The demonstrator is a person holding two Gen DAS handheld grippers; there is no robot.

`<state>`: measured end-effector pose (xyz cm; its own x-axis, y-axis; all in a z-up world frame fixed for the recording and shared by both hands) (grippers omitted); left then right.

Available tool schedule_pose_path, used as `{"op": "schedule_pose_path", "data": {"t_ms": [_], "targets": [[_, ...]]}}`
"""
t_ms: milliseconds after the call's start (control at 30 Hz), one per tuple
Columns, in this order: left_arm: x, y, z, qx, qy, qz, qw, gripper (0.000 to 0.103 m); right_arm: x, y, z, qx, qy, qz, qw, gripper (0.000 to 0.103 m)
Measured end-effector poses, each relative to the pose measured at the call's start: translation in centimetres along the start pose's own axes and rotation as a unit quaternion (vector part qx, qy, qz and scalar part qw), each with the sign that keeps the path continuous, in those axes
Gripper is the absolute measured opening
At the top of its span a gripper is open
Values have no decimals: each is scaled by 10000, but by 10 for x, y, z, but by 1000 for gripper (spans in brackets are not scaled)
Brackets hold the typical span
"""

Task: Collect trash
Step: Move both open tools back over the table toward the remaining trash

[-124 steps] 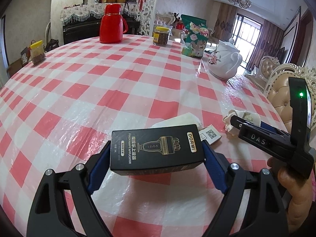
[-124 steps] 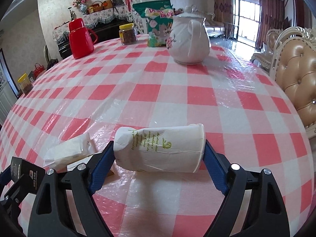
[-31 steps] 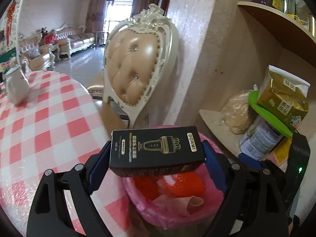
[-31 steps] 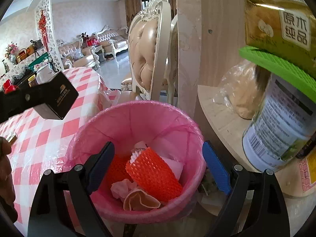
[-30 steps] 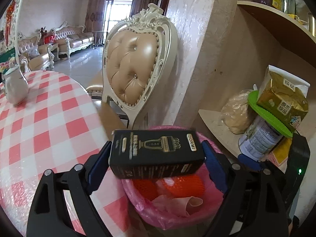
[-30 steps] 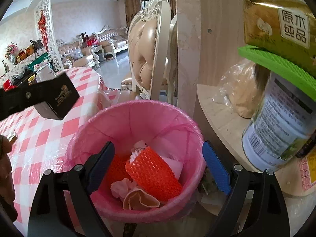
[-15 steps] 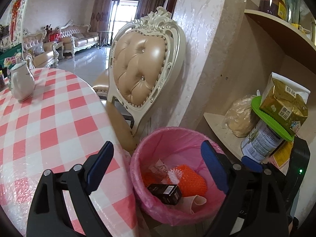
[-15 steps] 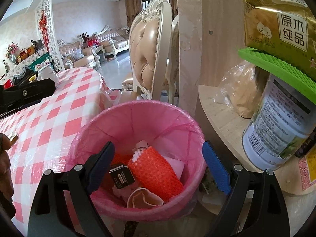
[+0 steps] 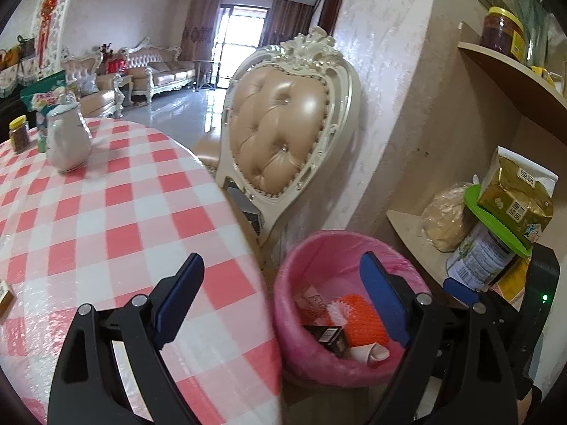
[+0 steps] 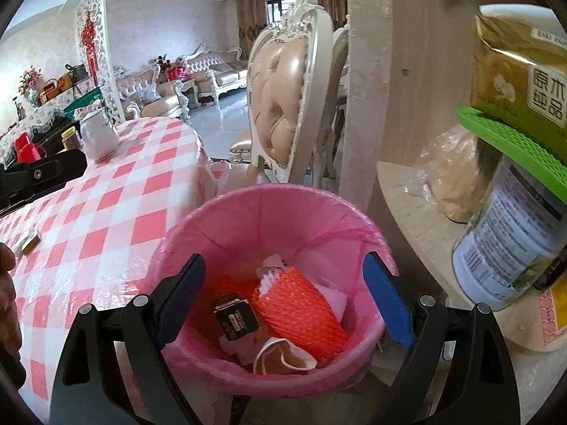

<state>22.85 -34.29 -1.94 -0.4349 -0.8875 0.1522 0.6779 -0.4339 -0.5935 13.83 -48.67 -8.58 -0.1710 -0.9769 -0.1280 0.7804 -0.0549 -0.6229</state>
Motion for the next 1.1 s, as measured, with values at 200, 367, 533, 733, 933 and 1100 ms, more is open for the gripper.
{"op": "schedule_pose_path", "data": {"t_ms": [200,367,533,733,933,1100], "targets": [[-28,-12,-2,74,-151,159,9997,85,-20,1,3,6,-136,88,9999,85],[-54,-23,-4,128,-257,317,9991,84,-36,2,4,-14,-248,174,9995,85],[-84,-34,-7,162,-352,509,9979,80,-56,4,8,-12,-341,274,9990,85],[-127,-48,-11,183,-496,790,9955,78,-84,9,10,-39,-495,405,9979,85],[-170,-59,-19,160,-580,1078,9923,75,-115,14,13,-42,-616,545,9966,85],[-215,-69,-29,111,-663,1380,9881,73,-143,21,14,-88,-733,665,9951,85]]}}
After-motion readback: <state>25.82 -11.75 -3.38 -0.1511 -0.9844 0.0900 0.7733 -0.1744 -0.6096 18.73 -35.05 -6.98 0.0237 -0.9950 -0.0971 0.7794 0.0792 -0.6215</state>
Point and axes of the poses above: each gripper's, at about its wrist camera, not at the fingertips, and y roughly the way its jaws point, x to its right, z to its top, the point moved 7 cm from there along y, roughly the way its jaws point, and after that the axes turned 7 degrees about z, right-handed, at the moved point
